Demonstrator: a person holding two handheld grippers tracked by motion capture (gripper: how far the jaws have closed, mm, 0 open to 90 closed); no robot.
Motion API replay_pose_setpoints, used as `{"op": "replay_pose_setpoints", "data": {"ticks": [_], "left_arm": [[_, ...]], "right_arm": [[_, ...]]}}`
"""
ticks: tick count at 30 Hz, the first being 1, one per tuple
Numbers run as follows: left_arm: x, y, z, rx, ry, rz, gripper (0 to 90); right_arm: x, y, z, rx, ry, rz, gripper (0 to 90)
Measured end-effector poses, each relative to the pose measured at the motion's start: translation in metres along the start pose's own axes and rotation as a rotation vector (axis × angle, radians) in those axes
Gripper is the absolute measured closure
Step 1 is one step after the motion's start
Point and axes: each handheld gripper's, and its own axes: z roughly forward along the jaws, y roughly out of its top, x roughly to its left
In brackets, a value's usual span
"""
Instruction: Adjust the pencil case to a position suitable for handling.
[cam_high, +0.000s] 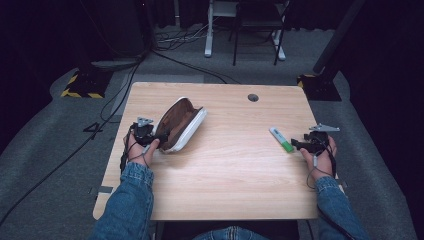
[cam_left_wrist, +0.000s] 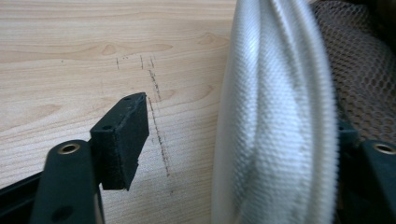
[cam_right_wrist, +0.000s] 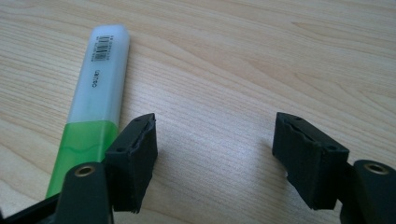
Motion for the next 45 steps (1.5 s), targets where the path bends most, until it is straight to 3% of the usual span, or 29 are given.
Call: {"op": "replay_pose_setpoints", "data": {"ticks": [8,19,30,45], "left_arm": [[-0.003,0.003,0.006,0.013,0.02,0.028,39.8],[-0.004,0.004,0.006,0.025,-0.023,0.013,76.0],[-0.002,0.004,0.005,0.035,-0.05,-0.011,82.8],[-0.007,0.012,-0.006,0.043,-0.119,-0.031,83.6]], "right_arm": [[0.001,0.0,0.0,-0.006,-0.002,-0.001,33.2],[0.001,-0.001,-0.001,-0.004,-0.001,0.001,33.9],[0.002,-0.001,-0.001,-0.006,0.001,0.002,35.2],[0.003,-0.001,-0.001,-0.007,0.002,0.0,36.6]]}}
